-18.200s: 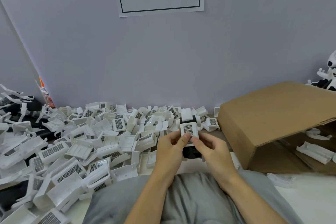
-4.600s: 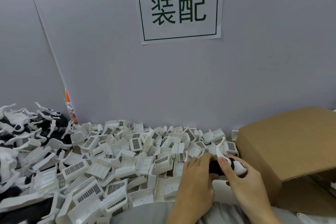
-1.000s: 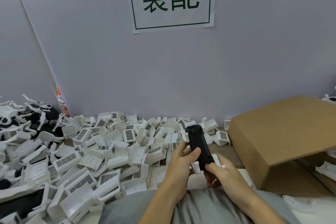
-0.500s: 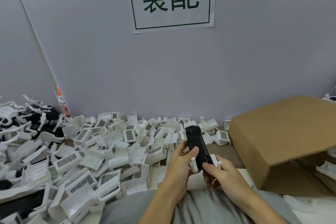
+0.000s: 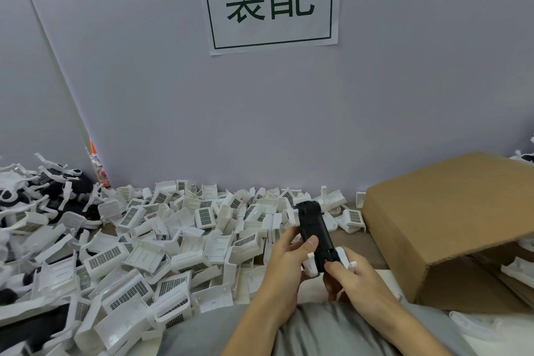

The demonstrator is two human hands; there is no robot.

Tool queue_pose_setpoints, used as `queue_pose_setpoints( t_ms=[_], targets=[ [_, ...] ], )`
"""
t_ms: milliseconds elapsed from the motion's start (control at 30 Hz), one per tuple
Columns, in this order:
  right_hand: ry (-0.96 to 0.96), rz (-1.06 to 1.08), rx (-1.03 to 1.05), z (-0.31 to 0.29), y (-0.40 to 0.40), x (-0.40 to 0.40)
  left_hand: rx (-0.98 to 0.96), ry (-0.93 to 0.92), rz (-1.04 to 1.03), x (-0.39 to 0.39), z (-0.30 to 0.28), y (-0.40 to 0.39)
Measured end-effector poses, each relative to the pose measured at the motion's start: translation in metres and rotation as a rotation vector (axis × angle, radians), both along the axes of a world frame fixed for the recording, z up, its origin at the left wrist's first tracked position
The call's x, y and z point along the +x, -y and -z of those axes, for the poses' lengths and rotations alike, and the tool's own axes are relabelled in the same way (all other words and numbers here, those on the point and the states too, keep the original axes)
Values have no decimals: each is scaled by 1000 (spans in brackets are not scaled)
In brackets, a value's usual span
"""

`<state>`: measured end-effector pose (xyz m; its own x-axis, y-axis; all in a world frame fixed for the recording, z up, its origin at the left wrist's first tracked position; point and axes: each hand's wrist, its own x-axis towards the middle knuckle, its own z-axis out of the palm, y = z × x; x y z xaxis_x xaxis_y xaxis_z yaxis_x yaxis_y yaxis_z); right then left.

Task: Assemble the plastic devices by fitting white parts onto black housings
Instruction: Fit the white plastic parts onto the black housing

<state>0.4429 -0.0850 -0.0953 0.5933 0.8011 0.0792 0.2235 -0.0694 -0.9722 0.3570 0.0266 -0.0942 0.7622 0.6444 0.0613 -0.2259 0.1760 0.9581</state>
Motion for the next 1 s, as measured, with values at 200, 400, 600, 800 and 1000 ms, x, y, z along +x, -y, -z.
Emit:
queue_pose_setpoints(
  t_ms=[200,400,600,800,1000],
  targets=[
    [-40,24,26,1,-1,0,5,10,-4,0,-1,2],
    [-66,-51,97,-2,1,-1,-191,182,-131,-1,-7,-3],
    [211,32,-2,5,-2,-3,-331,311,-365,-10,-22,-23],
    [646,-118,-50,1,-8,-19,-267,244,-565,-20,-25,-45],
    [735,-373,-293,3,-18,-34,-290,192,-541,-14,-20,-34]
  ],
)
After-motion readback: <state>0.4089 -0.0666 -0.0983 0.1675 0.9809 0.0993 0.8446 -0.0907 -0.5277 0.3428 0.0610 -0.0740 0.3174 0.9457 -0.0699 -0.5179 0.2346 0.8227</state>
